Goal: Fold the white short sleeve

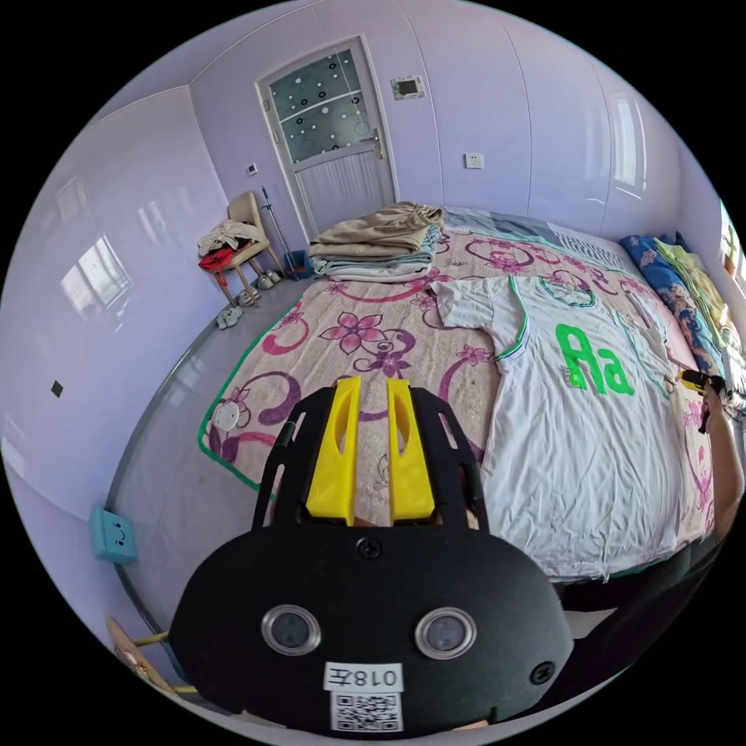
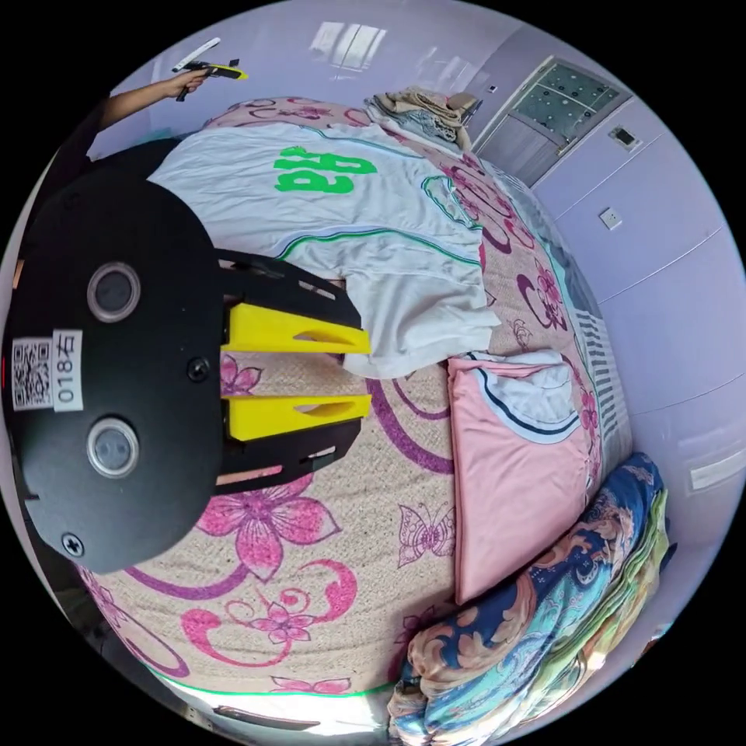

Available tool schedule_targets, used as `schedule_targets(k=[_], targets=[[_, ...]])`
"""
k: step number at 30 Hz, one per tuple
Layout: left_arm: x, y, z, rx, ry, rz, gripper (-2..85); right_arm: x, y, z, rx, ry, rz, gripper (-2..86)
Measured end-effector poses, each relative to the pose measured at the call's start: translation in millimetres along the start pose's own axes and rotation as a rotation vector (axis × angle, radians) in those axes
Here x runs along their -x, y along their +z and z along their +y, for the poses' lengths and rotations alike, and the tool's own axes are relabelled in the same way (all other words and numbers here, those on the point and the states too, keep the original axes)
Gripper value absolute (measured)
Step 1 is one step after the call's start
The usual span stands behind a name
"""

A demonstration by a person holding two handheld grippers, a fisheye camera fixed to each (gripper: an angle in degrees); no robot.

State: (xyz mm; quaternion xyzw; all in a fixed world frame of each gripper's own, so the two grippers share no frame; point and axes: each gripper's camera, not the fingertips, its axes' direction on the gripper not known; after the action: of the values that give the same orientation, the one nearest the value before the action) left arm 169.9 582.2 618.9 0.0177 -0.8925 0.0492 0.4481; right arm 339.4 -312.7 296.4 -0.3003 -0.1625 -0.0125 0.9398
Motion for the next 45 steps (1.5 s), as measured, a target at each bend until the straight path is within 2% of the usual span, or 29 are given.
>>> schedule_targets(k=[3,6,13,18,23,29,33,39,42,44,45], targets=[[16.1,-22.1,22.2,0.006,-0.023,-0.041,6.1,-12.9,-17.7,2.0,-0.180,0.017,-0.144,7.2],[26.9,-44.9,39.0,-0.005,-0.040,-0.075,5.6,-3.2,-19.6,-25.0,-0.258,-0.102,-0.140,5.7],[23.8,-83.0,74.7,-0.020,-0.038,-0.155,5.1,44.9,40.7,-104.0,-0.094,-0.462,0.029,7.2],[14.6,-86.7,89.8,-0.004,-0.028,-0.183,5.0,55.9,85.5,-113.5,0.042,-0.566,0.075,8.5],[4.1,-77.4,97.7,0.000,-0.018,-0.165,5.0,64.5,97.8,-101.5,0.027,-0.617,0.101,7.6],[-20.9,-68.0,110.3,-0.007,0.054,-0.178,4.9,101.6,110.4,-67.1,0.029,-0.834,0.307,2.0],[-19.2,-71.3,124.2,-0.020,0.063,-0.200,4.7,95.9,105.9,-68.6,0.019,-0.696,0.312,1.1],[18.0,-72.8,148.4,-0.048,-0.030,-0.195,4.2,68.7,46.9,-43.8,-0.300,-0.461,0.489,1.7],[35.1,-57.6,157.7,-0.036,-0.087,-0.149,4.0,44.8,49.5,-48.1,-0.211,-0.382,0.551,5.0],[41.8,-48.0,162.8,-0.039,-0.113,-0.108,4.1,16.8,58.8,-57.9,-0.069,-0.287,0.457,8.2],[42.7,-46.2,163.8,-0.040,-0.115,-0.103,4.1,-7.5,58.6,-61.4,-0.008,-0.189,0.329,9.9]])
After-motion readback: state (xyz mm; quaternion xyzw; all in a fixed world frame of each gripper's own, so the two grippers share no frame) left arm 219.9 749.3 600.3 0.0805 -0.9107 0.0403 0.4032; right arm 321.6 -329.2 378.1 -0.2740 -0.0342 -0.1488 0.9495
